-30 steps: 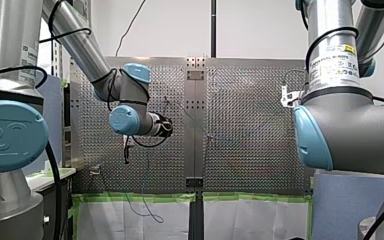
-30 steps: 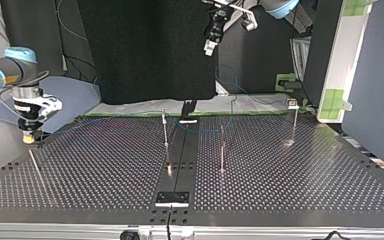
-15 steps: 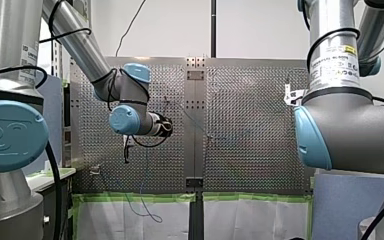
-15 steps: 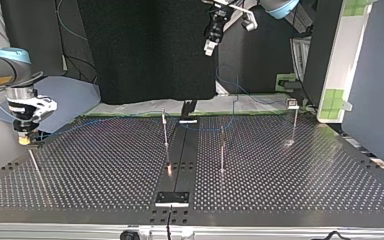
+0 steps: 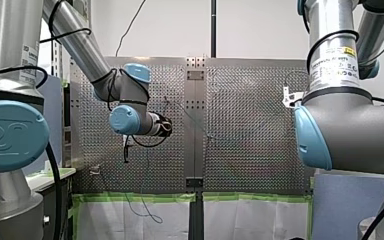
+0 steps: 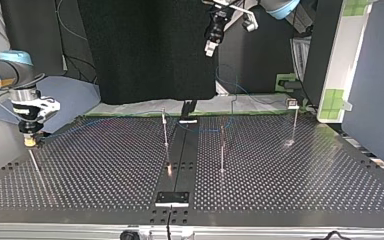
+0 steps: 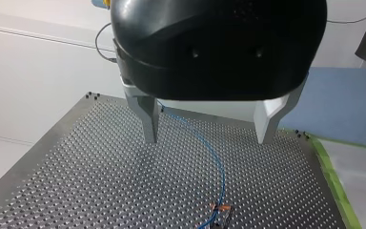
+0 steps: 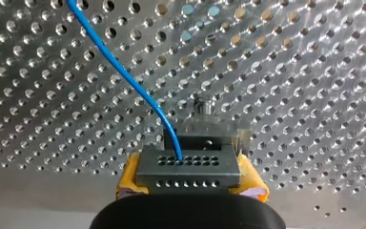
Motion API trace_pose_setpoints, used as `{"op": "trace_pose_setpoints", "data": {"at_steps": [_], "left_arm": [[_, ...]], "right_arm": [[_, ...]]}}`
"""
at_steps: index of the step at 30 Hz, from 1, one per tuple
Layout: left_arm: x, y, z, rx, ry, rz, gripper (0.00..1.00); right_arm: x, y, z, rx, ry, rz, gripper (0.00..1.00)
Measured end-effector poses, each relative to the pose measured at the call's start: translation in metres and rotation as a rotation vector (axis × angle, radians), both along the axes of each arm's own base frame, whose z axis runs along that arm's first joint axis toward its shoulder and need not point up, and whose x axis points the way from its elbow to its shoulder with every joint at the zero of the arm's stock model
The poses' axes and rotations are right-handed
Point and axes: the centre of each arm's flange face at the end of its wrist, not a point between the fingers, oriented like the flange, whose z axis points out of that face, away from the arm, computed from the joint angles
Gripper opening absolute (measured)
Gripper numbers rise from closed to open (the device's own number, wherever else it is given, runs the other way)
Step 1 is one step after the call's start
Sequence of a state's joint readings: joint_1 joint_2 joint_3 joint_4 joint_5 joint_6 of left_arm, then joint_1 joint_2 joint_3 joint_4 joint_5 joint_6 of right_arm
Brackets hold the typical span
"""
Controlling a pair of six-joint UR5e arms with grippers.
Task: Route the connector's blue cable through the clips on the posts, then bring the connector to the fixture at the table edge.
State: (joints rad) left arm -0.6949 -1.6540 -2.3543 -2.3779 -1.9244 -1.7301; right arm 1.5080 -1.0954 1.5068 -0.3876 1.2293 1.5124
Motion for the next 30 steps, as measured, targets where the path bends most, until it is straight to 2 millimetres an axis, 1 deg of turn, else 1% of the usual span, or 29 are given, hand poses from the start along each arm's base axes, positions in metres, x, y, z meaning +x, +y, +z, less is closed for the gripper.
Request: {"op": "trace_pose_setpoints", "data": {"at_steps": [11, 30], "left_arm": [[0.0018, 0.0010, 0.0002, 0.005, -0.002, 0.005, 1.00], [0.0027, 0.0006, 0.0010, 0.011, -0.002, 0.005, 1.00]], "right_arm": [[0.0038, -0.0017, 0.0029, -0.009, -0.009, 0.029, 0.00], [-0.0011, -0.0045, 0.0045, -0.023, -0.011, 0.067, 0.00]]}}
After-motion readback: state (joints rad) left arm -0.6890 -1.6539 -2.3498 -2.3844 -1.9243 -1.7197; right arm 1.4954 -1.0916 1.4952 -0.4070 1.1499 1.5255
